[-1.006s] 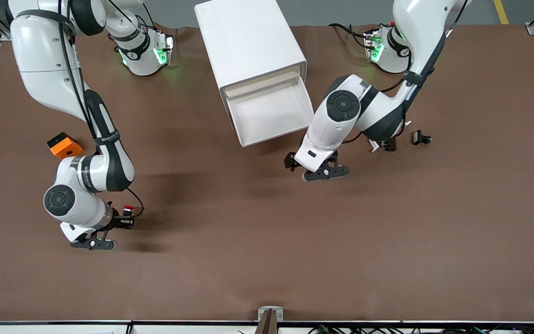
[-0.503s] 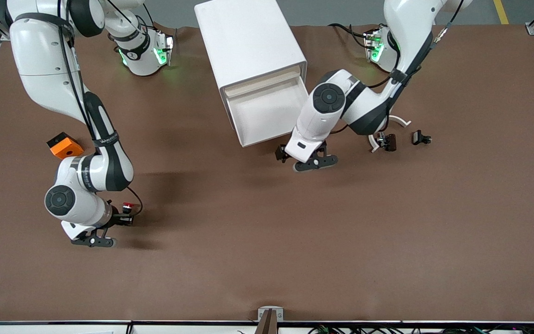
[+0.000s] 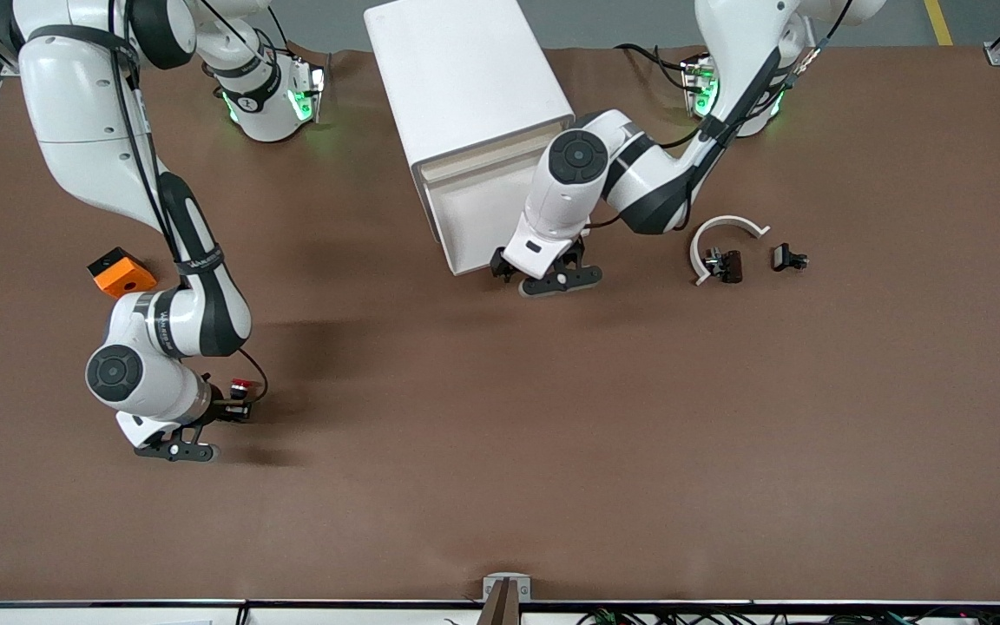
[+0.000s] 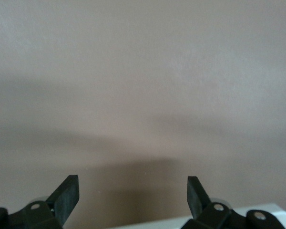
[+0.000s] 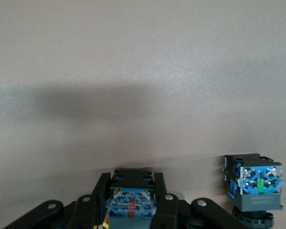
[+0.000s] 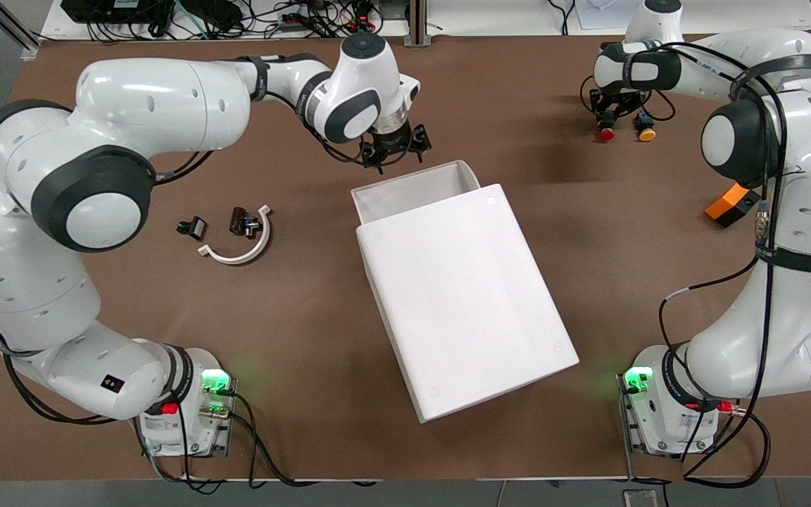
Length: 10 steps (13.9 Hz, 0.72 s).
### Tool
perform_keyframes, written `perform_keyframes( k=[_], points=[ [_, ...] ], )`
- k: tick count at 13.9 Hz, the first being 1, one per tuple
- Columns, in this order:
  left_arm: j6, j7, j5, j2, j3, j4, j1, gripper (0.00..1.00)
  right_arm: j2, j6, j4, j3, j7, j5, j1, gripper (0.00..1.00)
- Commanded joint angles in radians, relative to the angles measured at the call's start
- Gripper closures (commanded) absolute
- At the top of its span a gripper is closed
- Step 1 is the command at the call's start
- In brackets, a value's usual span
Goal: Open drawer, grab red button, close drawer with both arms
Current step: 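Push the drawer closed with the left gripper while the right gripper opens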
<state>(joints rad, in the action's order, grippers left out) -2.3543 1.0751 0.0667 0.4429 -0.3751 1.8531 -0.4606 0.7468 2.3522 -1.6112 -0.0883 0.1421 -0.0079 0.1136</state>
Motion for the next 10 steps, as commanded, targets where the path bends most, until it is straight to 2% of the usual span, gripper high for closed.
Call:
perform_keyframes(
  k=[1,5,10],
  points=[
    [-0.008,0.046,-0.015,-0.035,0.001,0.043,-0.033,0.0,-0.007,0.009,-0.009,0.021,-0.002,-0.012,-0.029,0.0],
    [-0.007,0.152,-0.015,-0.029,0.001,0.041,-0.072,0.0,-0.03,-0.014,0.001,0.021,-0.012,-0.012,-0.02,0.0],
    [-0.002,0.227,-0.016,-0.024,-0.024,0.043,-0.095,0.0,-0.159,-0.237,0.04,0.025,-0.016,-0.015,-0.018,0.0]
  ],
)
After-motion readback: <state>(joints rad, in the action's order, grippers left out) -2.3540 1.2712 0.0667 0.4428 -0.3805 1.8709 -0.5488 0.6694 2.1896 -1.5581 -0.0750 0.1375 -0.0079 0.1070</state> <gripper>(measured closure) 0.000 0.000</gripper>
